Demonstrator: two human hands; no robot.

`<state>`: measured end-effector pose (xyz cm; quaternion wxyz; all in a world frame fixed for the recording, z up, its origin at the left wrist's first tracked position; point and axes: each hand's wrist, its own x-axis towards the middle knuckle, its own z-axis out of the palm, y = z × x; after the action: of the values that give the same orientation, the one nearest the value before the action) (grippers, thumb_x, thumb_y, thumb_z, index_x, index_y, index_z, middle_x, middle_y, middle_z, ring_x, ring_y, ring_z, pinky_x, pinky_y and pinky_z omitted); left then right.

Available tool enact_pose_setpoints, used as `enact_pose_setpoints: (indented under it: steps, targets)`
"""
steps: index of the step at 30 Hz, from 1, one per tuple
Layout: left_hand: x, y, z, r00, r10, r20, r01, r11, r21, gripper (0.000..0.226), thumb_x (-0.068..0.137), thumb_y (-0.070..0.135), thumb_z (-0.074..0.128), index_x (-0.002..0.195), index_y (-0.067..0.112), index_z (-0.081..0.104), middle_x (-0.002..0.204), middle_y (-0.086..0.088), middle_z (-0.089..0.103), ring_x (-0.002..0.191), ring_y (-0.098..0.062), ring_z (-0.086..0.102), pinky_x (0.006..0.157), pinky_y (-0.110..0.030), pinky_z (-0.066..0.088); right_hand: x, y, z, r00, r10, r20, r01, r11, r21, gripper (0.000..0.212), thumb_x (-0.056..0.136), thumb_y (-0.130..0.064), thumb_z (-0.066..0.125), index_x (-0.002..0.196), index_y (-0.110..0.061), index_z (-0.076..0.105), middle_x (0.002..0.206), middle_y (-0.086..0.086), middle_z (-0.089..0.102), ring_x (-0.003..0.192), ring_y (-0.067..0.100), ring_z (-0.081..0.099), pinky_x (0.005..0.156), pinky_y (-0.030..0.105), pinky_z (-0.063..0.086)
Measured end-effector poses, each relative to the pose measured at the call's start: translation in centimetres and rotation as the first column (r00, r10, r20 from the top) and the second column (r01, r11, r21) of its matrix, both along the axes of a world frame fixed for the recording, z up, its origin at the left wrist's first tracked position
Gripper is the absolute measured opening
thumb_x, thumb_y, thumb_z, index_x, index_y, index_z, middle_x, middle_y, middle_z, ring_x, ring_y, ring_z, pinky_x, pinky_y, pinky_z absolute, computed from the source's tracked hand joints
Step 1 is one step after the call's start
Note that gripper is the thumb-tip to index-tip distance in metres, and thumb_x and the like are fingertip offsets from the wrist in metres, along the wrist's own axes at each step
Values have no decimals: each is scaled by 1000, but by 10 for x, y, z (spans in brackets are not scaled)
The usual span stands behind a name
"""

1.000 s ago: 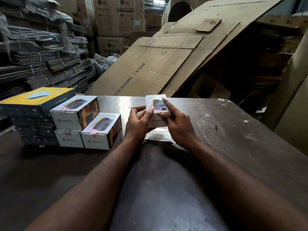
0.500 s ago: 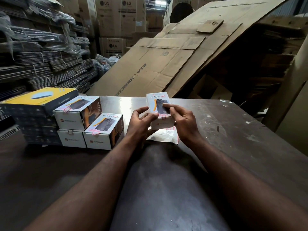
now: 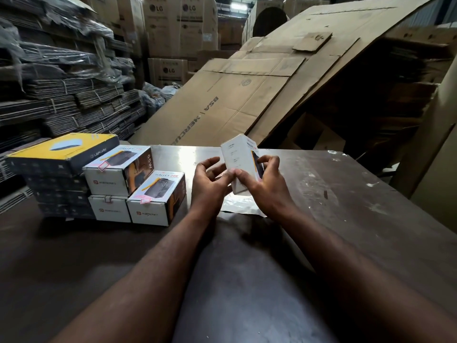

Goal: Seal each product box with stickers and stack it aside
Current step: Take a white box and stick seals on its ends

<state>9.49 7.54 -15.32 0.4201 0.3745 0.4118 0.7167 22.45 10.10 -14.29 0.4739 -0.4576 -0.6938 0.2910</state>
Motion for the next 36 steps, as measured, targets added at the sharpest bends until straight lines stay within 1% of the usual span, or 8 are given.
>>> enact_pose_setpoints:
  steps: [6, 11, 13, 16, 23, 29, 33, 36]
  targets:
    - [-4, 3, 0, 1000, 2, -4, -2, 1000, 23, 29, 101, 4, 57, 126, 15, 51, 114, -12, 69, 90, -16, 73, 74, -32, 63, 3, 7, -6, 976, 91, -198, -113, 989, -100, 21, 93, -22, 60, 114, -21, 59, 118, 3, 69, 112, 26, 65, 93, 41, 54]
    - [-6, 4, -5, 994, 48, -94, -45, 999, 27, 46, 88, 8, 75, 126, 18, 51, 115, -17, 67, 98, -26, 73, 81, -42, 62, 6, 8, -7, 937, 189, -294, -230, 967, -112, 38, 79, -46, 63, 112, -26, 59, 114, 4, 71, 107, 24, 69, 96, 53, 54]
    - [-7, 2, -5, 987, 86, -138, -80, 996, 47, 49, 85, 7, 78, 125, 16, 50, 114, -12, 65, 92, -19, 72, 74, -30, 61, 6, 6, -7, 944, 199, -264, -235, 965, -113, 58, 72, -60, 72, 116, -27, 56, 115, 3, 70, 105, 21, 71, 92, 51, 57]
    - [-8, 1, -4, 980, 116, -161, -107, 992, 65, 46, 86, 0, 74, 123, 11, 48, 121, -9, 61, 92, -11, 67, 69, -18, 57, 6, 7, -7, 955, 202, -217, -227, 970, -93, 62, 74, -50, 80, 121, -19, 54, 115, 5, 71, 102, 19, 72, 89, 46, 60]
    - [-4, -1, 2, 992, -125, -11, 125, 992, -18, 55, 92, 15, 72, 139, 8, 44, 124, -18, 69, 111, -32, 70, 95, -55, 56, 11, 7, 0, 877, 267, -400, -354, 921, -162, 45, 81, -35, 59, 115, -6, 60, 104, 12, 72, 90, 20, 73, 75, 34, 61]
    - [-10, -1, 1, 987, -138, -84, 137, 990, -20, 68, 84, 16, 77, 143, 16, 44, 123, -16, 68, 108, -27, 71, 91, -48, 59, 13, 8, 7, 914, 316, -256, -367, 912, -184, 37, 96, -13, 53, 132, -7, 54, 118, 11, 69, 96, 12, 70, 70, 20, 56]
    - [-10, -2, -1, 984, -72, -164, 79, 996, 37, 67, 89, 6, 74, 145, 20, 41, 126, -13, 64, 103, -11, 70, 87, -35, 60, 15, 15, 17, 972, 215, -92, -217, 976, -3, 58, 91, -4, 63, 145, -15, 46, 141, 4, 56, 124, 19, 57, 95, 41, 56]
    - [-8, -3, 0, 968, -89, -234, 109, 991, 74, 64, 90, -1, 69, 143, 22, 42, 120, -6, 64, 91, 2, 70, 72, -19, 56, 20, 12, 30, 982, 179, 60, -186, 968, 166, 51, 87, -14, 72, 136, -22, 59, 138, -6, 58, 126, 8, 54, 99, 27, 49]
